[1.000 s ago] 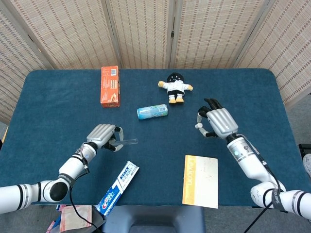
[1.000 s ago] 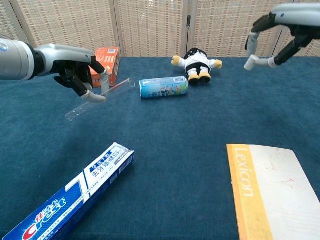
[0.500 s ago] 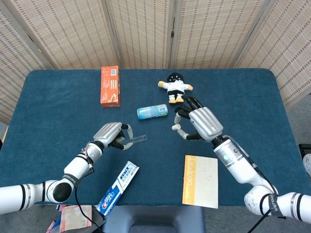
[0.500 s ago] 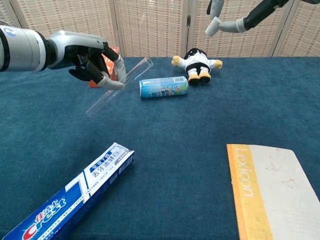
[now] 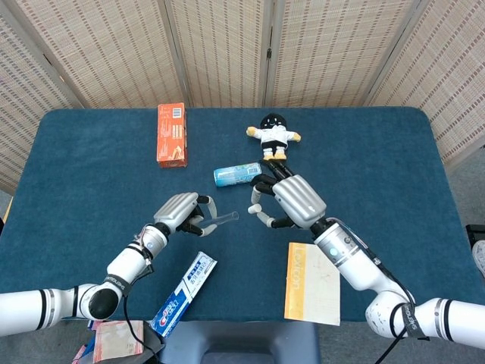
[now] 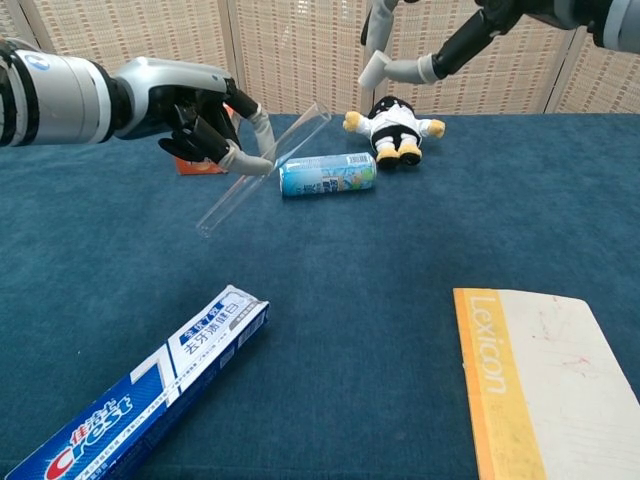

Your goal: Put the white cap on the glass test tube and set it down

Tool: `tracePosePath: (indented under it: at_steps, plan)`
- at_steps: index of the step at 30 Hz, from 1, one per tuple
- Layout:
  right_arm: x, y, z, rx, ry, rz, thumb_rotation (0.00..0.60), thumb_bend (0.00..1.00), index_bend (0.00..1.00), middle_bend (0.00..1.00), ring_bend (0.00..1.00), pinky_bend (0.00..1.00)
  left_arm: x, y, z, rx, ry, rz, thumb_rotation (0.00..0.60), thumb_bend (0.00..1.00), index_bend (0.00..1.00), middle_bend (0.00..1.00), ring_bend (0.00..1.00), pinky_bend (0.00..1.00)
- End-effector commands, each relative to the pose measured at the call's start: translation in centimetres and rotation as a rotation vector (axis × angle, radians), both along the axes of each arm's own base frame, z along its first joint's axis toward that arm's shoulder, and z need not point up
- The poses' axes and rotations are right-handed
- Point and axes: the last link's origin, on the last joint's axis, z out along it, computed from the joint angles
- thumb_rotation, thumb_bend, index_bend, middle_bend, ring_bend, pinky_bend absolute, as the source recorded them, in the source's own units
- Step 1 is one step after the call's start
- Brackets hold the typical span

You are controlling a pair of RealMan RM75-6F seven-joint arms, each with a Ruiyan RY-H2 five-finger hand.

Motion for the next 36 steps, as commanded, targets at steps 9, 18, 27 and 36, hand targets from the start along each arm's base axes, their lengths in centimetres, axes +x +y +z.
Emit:
tracePosePath:
  at_steps: [9,18,27,36]
  plan:
    - [0.4,0.3,-0.6,0.019,0.006,0.013,0.6,0.54,0.7,0.29,0.0,0.0,0.3,-0.1,0.0,-0.013,-0.016,0.008,0.6,0.37,0.59,1.0,1.0,1.0]
    - [0.7,0.4,-1.2,0.032,0.018,0.021,0.6,0.54,0.7,0.29,0.0,0.0,0.5,-0.3,-0.2,-0.019,-0.013,0.005,0.6,0.37,0.59,1.0,1.0,1.0]
    - [1.0,0.3,-1.4,0.037,0.022,0.025,0.6,0.54,0.7,0.29,0.0,0.0,0.6,-0.2,-0.3,-0.026,-0.019,0.013,0.6,0.37,0.59,1.0,1.0,1.0]
    - [1.3,0.2,-1.6,0.039,0.024,0.031,0.6,0.54,0.7,0.29,0.0,0.0,0.9,-0.3,-0.4,-0.028,-0.016,0.008,0.6,0.37,0.59,1.0,1.0,1.0]
